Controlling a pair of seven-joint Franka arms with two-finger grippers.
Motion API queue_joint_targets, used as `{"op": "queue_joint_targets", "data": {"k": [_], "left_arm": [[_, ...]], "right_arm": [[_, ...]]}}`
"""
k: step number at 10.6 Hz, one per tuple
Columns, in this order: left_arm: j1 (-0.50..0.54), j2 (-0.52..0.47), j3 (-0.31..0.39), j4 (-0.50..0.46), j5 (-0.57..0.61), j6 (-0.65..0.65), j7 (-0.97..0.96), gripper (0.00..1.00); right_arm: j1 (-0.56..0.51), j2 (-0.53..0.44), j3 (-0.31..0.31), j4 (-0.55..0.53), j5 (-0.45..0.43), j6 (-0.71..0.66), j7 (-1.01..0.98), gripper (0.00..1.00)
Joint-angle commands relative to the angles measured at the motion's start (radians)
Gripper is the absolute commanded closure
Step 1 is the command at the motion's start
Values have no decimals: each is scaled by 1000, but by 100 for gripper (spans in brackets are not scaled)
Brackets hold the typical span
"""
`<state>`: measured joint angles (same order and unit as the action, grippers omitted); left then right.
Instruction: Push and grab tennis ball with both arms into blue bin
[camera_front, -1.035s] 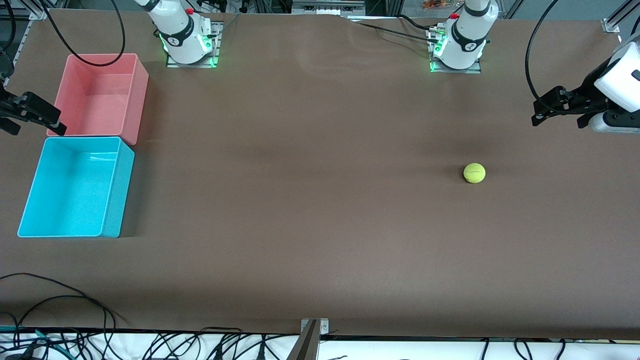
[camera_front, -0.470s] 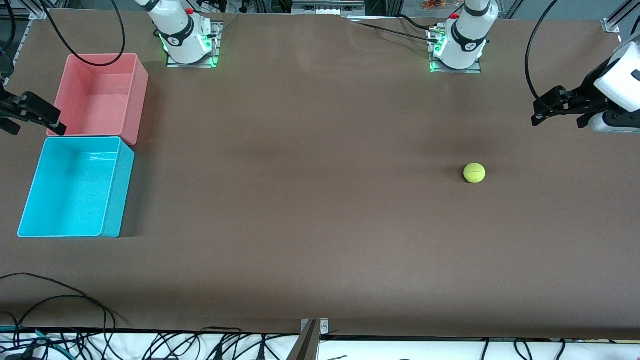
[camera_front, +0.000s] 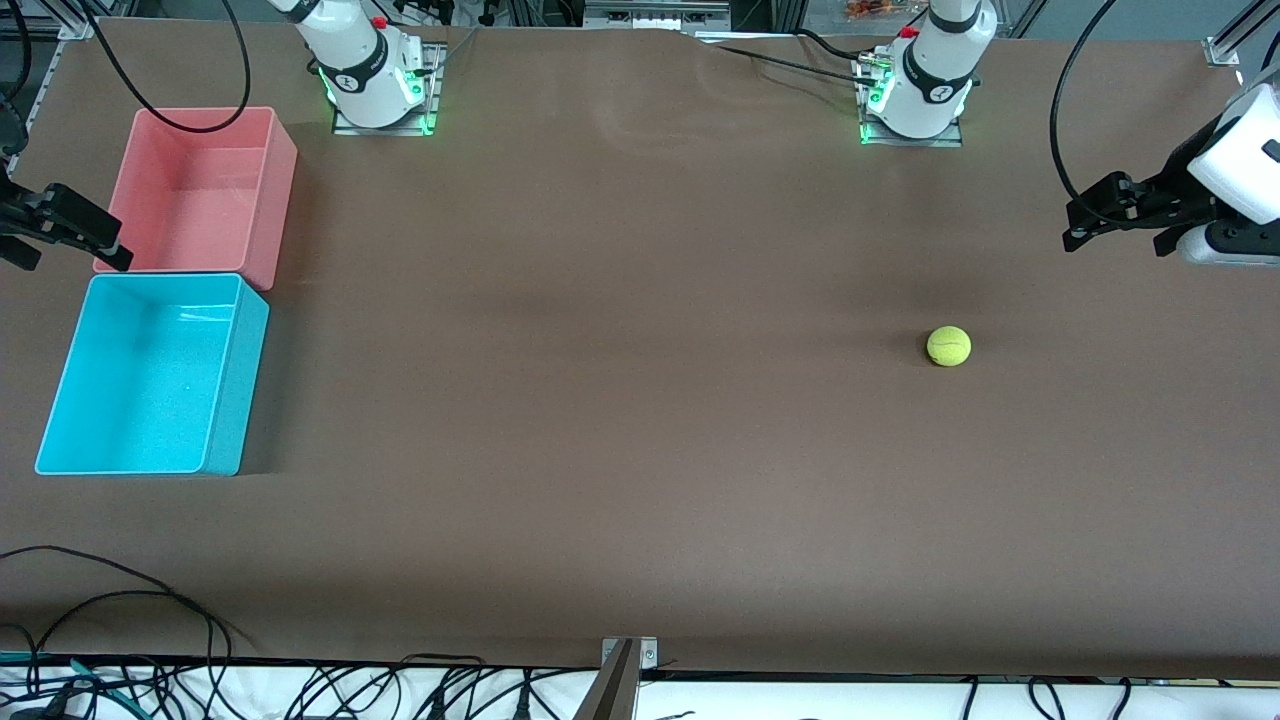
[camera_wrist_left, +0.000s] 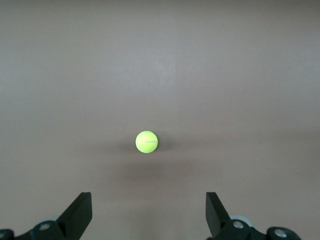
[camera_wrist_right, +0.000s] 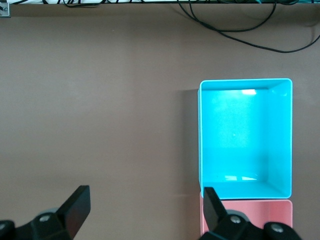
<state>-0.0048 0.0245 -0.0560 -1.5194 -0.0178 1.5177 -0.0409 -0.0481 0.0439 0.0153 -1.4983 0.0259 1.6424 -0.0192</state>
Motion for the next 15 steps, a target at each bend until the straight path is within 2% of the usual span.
{"op": "queue_joint_targets", "data": {"k": [1, 8, 11, 15], "left_arm": [[-3, -2, -7, 18, 21, -21, -14, 0], [-3, 2, -5, 18, 22, -27, -7, 0], [12, -5, -4, -25, 25, -16, 1, 0], [46, -18, -2, -134, 33, 51, -1, 0]], "right_arm": [[-1, 10, -2, 26, -4, -13, -18, 0], [-1, 10, -3, 26, -4, -15, -15, 0], [4, 10, 0, 21, -6, -16, -1, 0], [4, 10, 0, 20, -9, -16, -2, 0]]}}
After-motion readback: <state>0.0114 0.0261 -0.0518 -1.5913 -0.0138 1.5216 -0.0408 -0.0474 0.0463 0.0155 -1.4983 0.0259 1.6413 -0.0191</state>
